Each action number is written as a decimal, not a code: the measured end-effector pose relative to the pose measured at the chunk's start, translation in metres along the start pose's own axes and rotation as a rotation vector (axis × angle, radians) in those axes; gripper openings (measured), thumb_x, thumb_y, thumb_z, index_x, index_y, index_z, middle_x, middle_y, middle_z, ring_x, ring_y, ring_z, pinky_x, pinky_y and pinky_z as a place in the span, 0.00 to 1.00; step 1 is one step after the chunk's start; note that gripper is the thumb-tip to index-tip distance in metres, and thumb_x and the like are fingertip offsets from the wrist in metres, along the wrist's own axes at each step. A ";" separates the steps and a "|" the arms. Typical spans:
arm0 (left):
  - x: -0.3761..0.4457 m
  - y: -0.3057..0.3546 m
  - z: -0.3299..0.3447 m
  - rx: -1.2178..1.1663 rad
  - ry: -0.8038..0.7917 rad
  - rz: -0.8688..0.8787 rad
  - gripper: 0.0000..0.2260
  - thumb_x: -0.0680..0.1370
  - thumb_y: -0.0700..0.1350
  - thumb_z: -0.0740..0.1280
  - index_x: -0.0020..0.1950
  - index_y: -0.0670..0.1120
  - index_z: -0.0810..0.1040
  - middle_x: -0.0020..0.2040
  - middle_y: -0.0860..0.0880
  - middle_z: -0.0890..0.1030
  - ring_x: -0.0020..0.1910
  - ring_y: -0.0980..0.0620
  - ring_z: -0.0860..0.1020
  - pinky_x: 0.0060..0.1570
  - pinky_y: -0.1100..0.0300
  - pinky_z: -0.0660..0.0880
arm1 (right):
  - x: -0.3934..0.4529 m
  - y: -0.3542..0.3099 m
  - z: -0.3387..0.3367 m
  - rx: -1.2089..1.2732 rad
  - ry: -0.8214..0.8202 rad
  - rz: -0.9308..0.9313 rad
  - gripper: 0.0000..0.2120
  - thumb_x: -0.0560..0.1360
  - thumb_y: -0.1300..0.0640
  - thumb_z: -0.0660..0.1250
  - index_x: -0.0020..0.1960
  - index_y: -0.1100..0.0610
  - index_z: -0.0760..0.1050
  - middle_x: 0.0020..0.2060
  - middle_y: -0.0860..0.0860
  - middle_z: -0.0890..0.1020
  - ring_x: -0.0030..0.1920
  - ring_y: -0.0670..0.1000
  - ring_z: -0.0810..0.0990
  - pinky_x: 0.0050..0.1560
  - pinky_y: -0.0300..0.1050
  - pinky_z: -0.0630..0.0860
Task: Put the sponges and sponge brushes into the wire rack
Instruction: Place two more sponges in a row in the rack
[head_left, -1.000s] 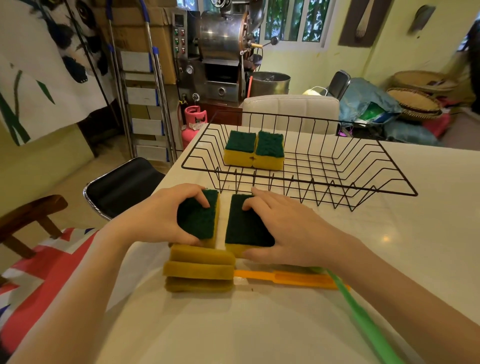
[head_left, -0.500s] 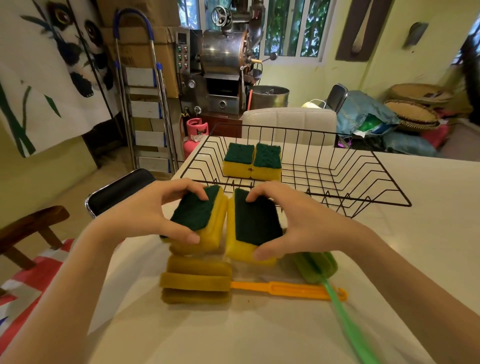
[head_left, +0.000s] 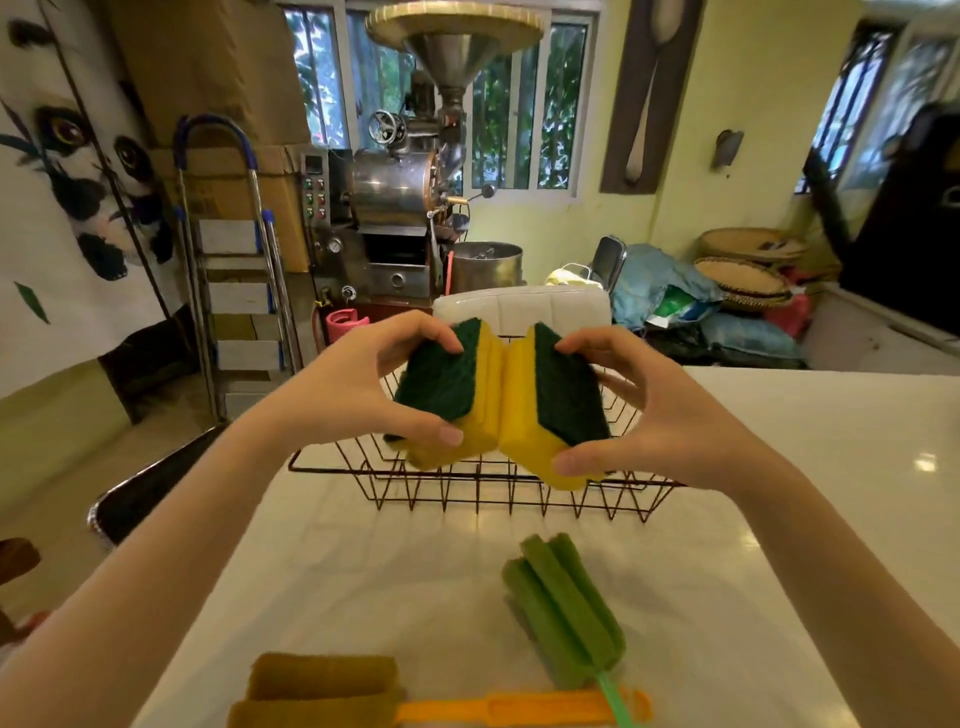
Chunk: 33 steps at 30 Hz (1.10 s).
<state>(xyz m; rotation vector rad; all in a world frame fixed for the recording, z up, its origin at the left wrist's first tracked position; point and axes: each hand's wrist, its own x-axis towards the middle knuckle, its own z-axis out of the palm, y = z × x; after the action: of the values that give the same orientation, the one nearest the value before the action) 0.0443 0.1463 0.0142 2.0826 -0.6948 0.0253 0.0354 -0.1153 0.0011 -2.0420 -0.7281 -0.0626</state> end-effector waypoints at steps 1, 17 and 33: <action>0.011 0.000 0.003 0.005 -0.005 0.007 0.27 0.54 0.53 0.76 0.51 0.56 0.73 0.61 0.54 0.73 0.59 0.62 0.73 0.52 0.72 0.74 | 0.002 0.004 -0.007 -0.003 0.018 0.008 0.35 0.52 0.47 0.77 0.56 0.38 0.67 0.57 0.33 0.71 0.60 0.31 0.69 0.57 0.24 0.69; 0.151 -0.062 0.072 0.318 -0.208 -0.065 0.26 0.62 0.48 0.76 0.53 0.52 0.66 0.57 0.48 0.71 0.58 0.48 0.71 0.56 0.50 0.76 | 0.035 0.108 -0.059 0.032 0.241 0.173 0.40 0.59 0.59 0.78 0.65 0.47 0.63 0.58 0.41 0.71 0.64 0.46 0.69 0.65 0.43 0.67; 0.162 -0.072 0.079 0.569 -0.344 -0.162 0.28 0.64 0.51 0.74 0.60 0.47 0.68 0.52 0.50 0.70 0.50 0.51 0.70 0.45 0.60 0.68 | 0.078 0.119 -0.047 -0.423 -0.088 0.252 0.31 0.61 0.59 0.75 0.59 0.53 0.64 0.54 0.50 0.67 0.53 0.50 0.71 0.38 0.34 0.73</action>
<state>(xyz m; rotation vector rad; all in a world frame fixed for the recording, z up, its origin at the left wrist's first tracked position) 0.1963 0.0399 -0.0429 2.7243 -0.7839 -0.2605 0.1716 -0.1615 -0.0384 -2.5411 -0.5357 0.0207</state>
